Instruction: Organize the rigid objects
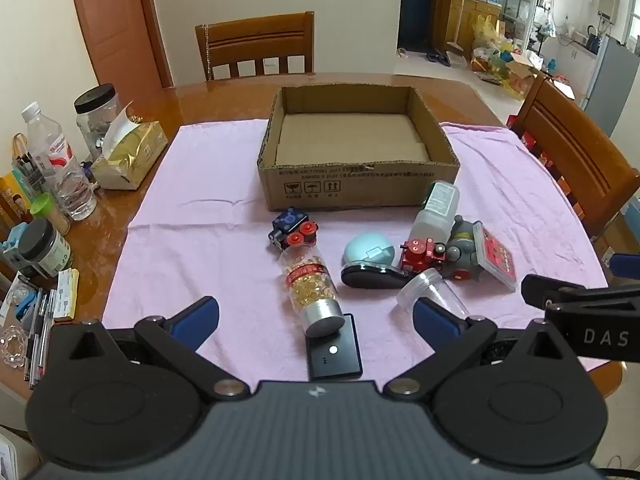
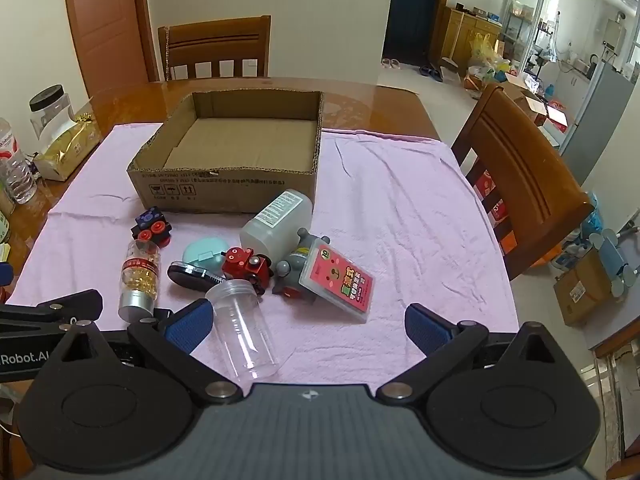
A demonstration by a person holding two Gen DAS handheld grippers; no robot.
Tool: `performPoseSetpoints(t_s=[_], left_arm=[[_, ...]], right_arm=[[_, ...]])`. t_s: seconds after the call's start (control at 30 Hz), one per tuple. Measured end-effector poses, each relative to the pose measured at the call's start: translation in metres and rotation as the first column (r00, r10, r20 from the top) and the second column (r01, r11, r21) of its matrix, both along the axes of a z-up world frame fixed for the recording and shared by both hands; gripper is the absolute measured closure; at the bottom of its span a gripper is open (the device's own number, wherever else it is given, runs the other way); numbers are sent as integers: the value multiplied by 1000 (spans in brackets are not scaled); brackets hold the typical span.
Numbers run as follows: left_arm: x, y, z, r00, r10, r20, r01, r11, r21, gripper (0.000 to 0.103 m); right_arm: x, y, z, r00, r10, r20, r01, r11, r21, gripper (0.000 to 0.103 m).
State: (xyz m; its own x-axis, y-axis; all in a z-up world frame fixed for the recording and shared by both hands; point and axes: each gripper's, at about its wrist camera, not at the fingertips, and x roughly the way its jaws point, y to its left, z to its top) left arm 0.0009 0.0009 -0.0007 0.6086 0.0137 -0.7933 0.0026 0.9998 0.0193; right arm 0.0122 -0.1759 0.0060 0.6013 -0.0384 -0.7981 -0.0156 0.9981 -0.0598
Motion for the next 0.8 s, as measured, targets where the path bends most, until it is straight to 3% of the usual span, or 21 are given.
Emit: performPoseSetpoints(t_s=[0.1,0.2,0.8], left_arm=[[0,-7,-1,1000,9,-4,-9,1000,30,1],[-2,-2,2,1000,13,5,-13,1000,4,1],[-7,-6,6,1000,17,1,-17,1000,5,1]], right_arm=[[0,1,0,1000,4,-6,-4,1000,2,0],[1,3,0,1000,9,-11,-9,1000,0,0],[-2,-1,2,1000,5,-12,-5,1000,6,0]])
